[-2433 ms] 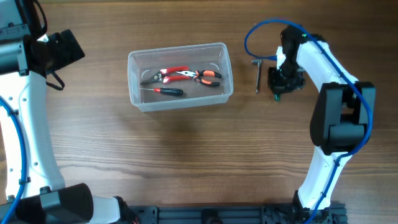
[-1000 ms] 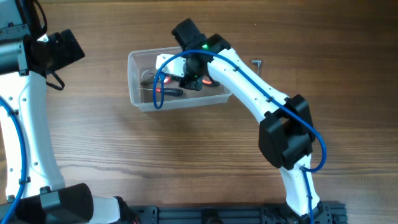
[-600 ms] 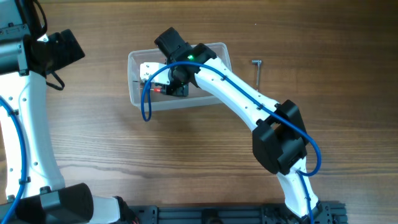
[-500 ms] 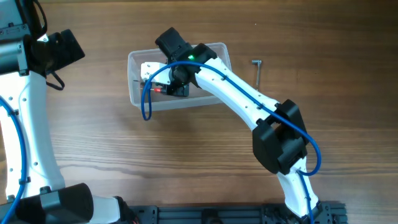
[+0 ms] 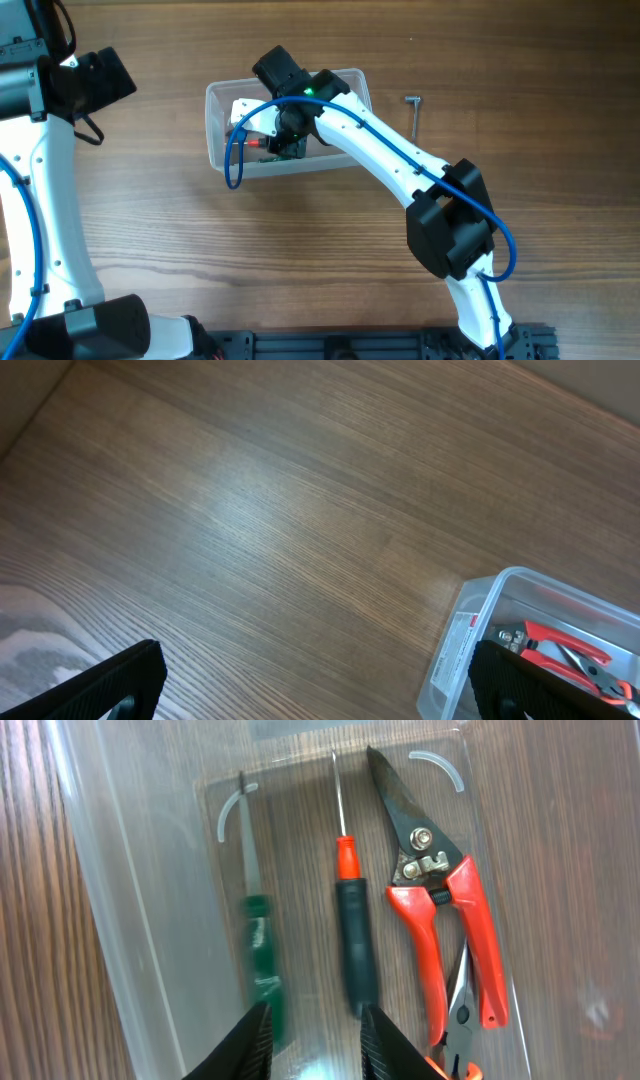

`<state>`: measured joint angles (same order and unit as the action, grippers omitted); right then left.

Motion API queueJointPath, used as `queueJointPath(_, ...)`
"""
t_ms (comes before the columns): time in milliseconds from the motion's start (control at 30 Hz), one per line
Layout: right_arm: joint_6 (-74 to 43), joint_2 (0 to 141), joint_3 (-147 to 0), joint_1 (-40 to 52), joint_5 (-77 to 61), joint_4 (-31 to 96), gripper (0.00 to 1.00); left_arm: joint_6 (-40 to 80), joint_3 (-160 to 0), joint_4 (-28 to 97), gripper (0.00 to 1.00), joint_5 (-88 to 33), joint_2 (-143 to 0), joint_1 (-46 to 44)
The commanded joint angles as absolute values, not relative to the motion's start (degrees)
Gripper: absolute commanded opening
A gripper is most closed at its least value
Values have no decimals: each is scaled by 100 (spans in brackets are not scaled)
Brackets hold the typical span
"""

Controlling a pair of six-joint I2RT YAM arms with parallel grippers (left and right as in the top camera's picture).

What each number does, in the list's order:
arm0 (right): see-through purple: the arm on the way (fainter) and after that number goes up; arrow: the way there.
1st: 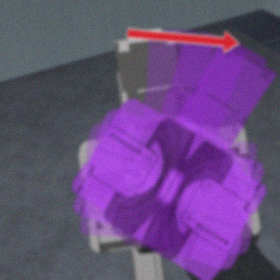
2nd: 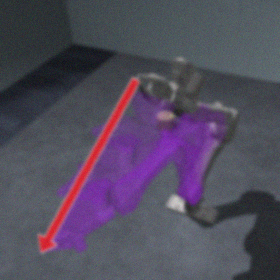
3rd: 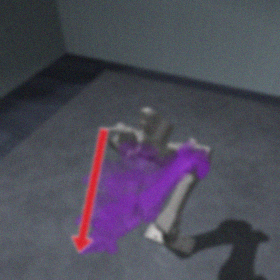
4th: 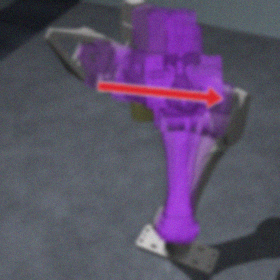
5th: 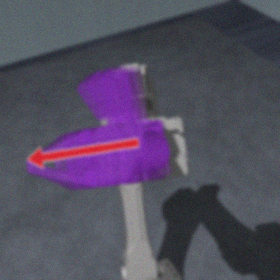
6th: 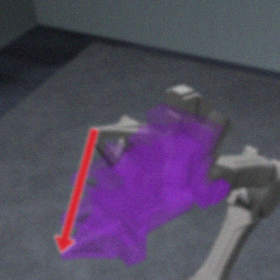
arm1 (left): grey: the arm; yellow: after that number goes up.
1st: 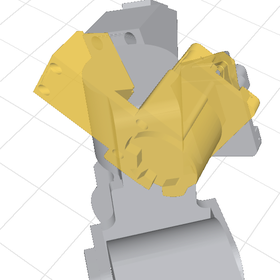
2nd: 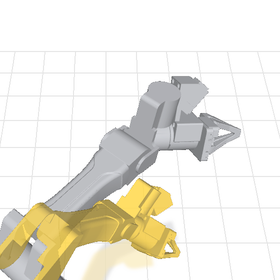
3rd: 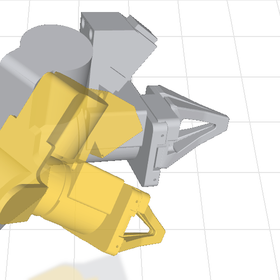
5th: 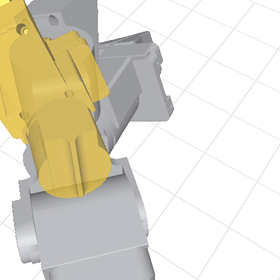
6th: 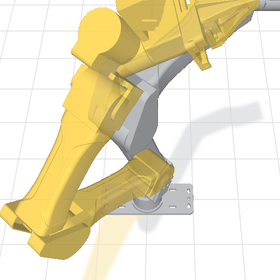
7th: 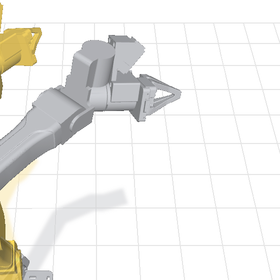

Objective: Pack container
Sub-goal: 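Carry the green screwdriver left and lower it into the container, then return the right gripper to the silver socket wrench and grasp it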

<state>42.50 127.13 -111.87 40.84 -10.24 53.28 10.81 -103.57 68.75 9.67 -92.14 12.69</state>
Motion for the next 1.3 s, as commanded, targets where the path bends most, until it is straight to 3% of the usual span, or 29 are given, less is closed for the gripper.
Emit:
queueJointPath(0, 4143, 12814, -11181, 4108, -1004, 5336, 39, 1076, -10361, 6855, 100, 1035, -9236, 1293)
queueJointPath(233, 3511, 12626, -11432, 4080, 180, 5325, 36, 1076, -10361, 6858, 100, 1035, -9236, 1293)
queueJointPath(467, 2526, 11568, -12029, 3658, 1238, 5312, 55, 1076, -10361, 6858, 100, 1035, -9236, 1293)
queueJointPath(667, 851, 10702, -12114, 2403, 886, 5360, 74, 1074, -10361, 6858, 100, 1035, -9236, 1293)
queueJointPath(967, -1214, 11059, -11664, 421, -399, 6329, 71, 1076, -10361, 6858, 100, 1035, -9236, 1293)
queueJointPath(1133, -1525, 11561, -11297, 163, -414, 6687, 63, 1076, -10361, 6858, 100, 1035, -9236, 1293)
queueJointPath(1267, -1520, 12036, -11078, 248, -416, 6781, 63, 1076, -10361, 6855, 100, 1035, -9236, 1293)
